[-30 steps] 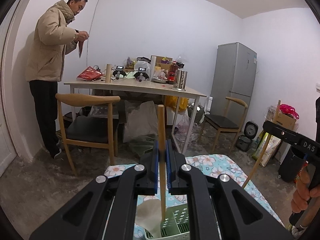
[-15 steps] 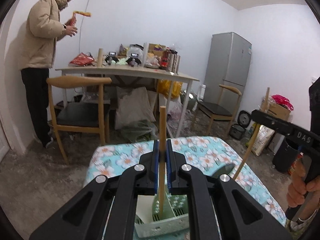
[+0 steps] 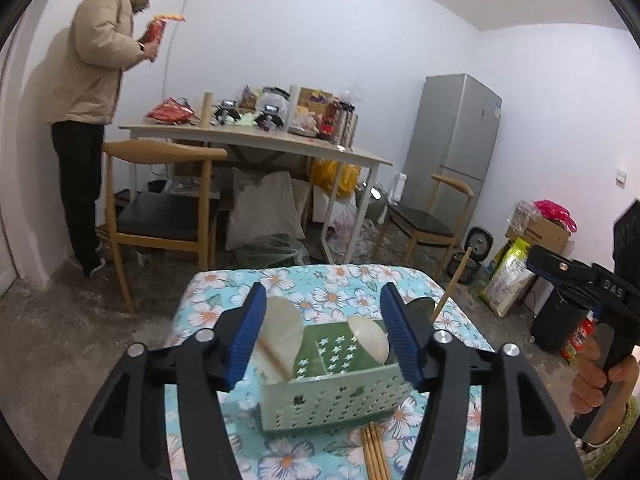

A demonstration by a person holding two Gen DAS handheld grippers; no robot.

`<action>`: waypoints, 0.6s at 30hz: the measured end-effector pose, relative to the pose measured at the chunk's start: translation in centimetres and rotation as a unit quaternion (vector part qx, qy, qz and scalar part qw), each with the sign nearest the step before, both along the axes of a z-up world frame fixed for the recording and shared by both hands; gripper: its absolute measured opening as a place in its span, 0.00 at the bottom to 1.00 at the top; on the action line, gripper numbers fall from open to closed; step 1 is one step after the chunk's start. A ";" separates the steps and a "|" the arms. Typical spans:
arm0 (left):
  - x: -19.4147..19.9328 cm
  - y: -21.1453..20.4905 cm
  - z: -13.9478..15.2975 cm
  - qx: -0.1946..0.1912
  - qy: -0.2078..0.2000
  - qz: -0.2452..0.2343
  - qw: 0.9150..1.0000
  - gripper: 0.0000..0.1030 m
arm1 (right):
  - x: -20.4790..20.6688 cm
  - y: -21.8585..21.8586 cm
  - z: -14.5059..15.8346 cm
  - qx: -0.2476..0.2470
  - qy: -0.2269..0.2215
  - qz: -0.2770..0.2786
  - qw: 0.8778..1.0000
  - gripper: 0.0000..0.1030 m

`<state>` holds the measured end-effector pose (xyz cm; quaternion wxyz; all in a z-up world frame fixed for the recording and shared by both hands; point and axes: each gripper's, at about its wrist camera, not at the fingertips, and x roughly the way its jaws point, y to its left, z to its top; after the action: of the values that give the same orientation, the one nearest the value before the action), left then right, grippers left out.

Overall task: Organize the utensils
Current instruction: 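Move both open tools back down to the remaining chopsticks on the bedspread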

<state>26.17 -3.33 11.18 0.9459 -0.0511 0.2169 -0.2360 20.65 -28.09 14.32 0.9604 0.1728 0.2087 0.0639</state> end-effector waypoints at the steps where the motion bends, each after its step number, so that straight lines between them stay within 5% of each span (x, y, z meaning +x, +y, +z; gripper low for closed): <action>1: -1.0 0.6 0.2 -0.001 -0.007 0.006 1.000 0.59 | -1.0 -0.4 -0.3 0.012 0.005 -0.001 1.000 0.47; 7: -5.7 3.3 -0.2 -0.005 -0.008 0.015 1.000 0.62 | -4.5 -0.4 -5.2 0.085 0.090 0.028 0.992 0.49; 12: -8.2 3.3 -4.5 -0.019 0.094 -0.049 0.994 0.62 | -5.9 2.4 -12.4 0.149 0.202 0.073 0.965 0.45; 15: -8.9 2.0 -8.8 -0.024 0.187 -0.092 0.978 0.59 | -6.0 3.7 -17.1 0.218 0.266 0.089 0.935 0.37; 18: -8.8 1.2 -13.2 -0.062 0.289 -0.124 0.947 0.44 | -5.3 5.0 -20.4 0.263 0.313 0.101 0.907 0.29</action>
<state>17.41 -2.12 -2.04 0.8009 -0.1482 0.4703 -0.3397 15.40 -23.07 -6.04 0.7539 0.4083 0.4904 0.1562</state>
